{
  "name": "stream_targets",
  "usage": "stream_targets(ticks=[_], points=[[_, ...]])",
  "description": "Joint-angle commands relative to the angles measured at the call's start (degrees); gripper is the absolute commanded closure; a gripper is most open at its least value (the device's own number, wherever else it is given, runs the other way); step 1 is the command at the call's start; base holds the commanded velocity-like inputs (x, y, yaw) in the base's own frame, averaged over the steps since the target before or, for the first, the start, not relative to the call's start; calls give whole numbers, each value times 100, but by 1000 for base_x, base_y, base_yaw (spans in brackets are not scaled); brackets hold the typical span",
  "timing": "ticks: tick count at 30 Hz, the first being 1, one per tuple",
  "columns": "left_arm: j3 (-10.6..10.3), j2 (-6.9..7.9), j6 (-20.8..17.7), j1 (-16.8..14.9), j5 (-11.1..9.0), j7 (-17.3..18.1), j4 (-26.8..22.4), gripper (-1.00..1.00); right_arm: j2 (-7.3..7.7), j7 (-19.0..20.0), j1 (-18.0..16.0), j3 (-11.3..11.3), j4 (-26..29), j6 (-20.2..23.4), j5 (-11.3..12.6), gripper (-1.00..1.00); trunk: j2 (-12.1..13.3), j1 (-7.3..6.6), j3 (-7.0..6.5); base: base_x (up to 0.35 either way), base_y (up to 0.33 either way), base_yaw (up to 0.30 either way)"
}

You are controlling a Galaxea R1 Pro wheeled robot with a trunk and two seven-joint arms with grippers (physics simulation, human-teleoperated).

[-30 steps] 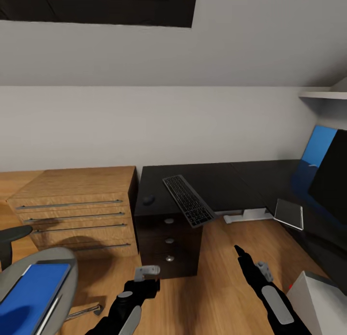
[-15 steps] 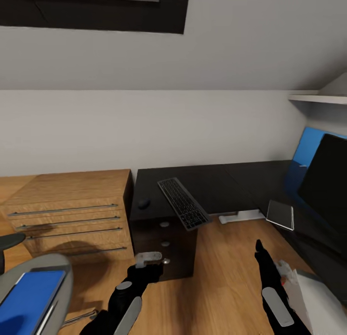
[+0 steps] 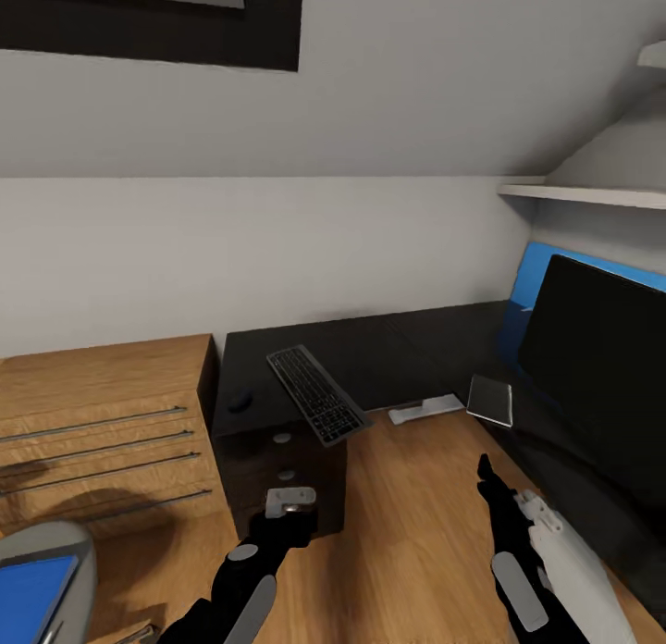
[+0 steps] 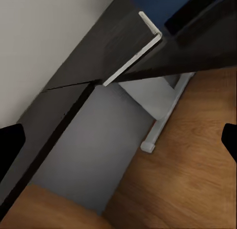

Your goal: In the bedroom, organize the workspace by keeping the computer under the desk, ensuring the monitor is on the desk, placing the keyboard on the desk next to the monitor, placing the mouse on the desk next to the keyboard, moving the folder from the swivel chair onto the desk next to the mouse, stacking the notebook on top of the folder with the pen on top of the notebook, and positioning the swivel chair next to the desk.

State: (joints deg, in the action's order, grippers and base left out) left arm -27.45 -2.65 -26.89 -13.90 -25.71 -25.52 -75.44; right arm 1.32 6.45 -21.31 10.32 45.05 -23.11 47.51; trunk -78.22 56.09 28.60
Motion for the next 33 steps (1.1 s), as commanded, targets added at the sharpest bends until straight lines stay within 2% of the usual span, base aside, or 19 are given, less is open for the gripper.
stream_targets(ticks=[1, 3, 8, 13, 17, 19, 20, 21, 22, 23, 24, 25, 26, 28, 29, 33], points=[[-12, 4, -10, -5, -60, -55, -15, -100, -16, 51, -5, 4, -1, -53, -11, -100, -3, 0, 6, 0, 0, -270], [-18, 7, -5, -5, -58, -52, -35, -100, -43, 49, -2, 5, 14, -154, -172, -100, -3, 0, 6, 0, 0, -237], [-22, 9, 21, -4, -57, -50, -58, -100, -59, 49, 55, 5, 66, -218, -400, -100, -3, 0, 6, 0, 0, -112], [-23, 14, 93, 3, -57, -50, -172, -100, -116, 50, 250, -2, 367, -242, -663, -100, -3, 0, 6, 0, 0, -32], [-24, 57, 112, 123, -57, -53, -510, -100, -167, 29, 367, -3, 769, -158, -891, -100, -3, 0, 6, 0, 0, -9], [-24, 135, 114, 247, -57, -52, -799, -100, -180, -28, 400, -27, 948, 83, -1128, -100, -3, 0, 6, 0, 0, -3], [-24, 190, 114, 317, -57, -51, -967, -100, -185, -132, 412, -52, 1032, 351, -1336, -100, -3, 0, 6, 0, 0, -2], [-24, 212, 114, 341, -57, -51, -1038, -100, -187, -208, 417, -62, 1072, 515, -1449, -100, -3, 0, 6, 0, 0, -2], [-24, 259, 114, 390, -57, -50, -1205, -100, -180, -539, 421, -85, 1195, 1144, -1779, -100, -3, 0, 6, 0, 0, 0], [-24, 269, 114, 400, -57, -52, -1250, -100, -177, -674, 418, -90, 1233, 1398, -1884, -100, -3, 0, 6, 0, 0, 0], [-24, 283, 113, 415, -57, -54, -1337, -100, -174, -965, 403, -99, 1290, 1957, -2074, -100, -3, 0, 6, 0, 0, 0], [-24, 288, 112, 420, -57, -55, -1380, -100, -174, -1121, 388, -103, 1309, 2263, -2157, -100, -3, 0, 6, 0, 0, 0], [-24, 296, 104, 427, -60, -56, -1458, -100, -177, -1441, 311, -113, 1329, 2893, -2296, -100, -3, 0, 6, 0, 0, 0], [-24, 300, 98, 432, -62, -55, -1511, -100, -183, -1754, 140, -134, 1336, 3498, -2395, -100, -3, 0, 6, 0, 0, 0], [-24, 313, 91, 435, -65, -53, -1548, -100, -187, -2053, -103, -178, 1329, 4019, -2460, -100, -3, 0, 6, 0, 0, 0], [-24, 344, 87, 438, -71, -51, -1587, -100, -189, -2543, -601, -361, 1259, 4636, -2527, -100, -3, 0, 6, 0, 0, 0]])
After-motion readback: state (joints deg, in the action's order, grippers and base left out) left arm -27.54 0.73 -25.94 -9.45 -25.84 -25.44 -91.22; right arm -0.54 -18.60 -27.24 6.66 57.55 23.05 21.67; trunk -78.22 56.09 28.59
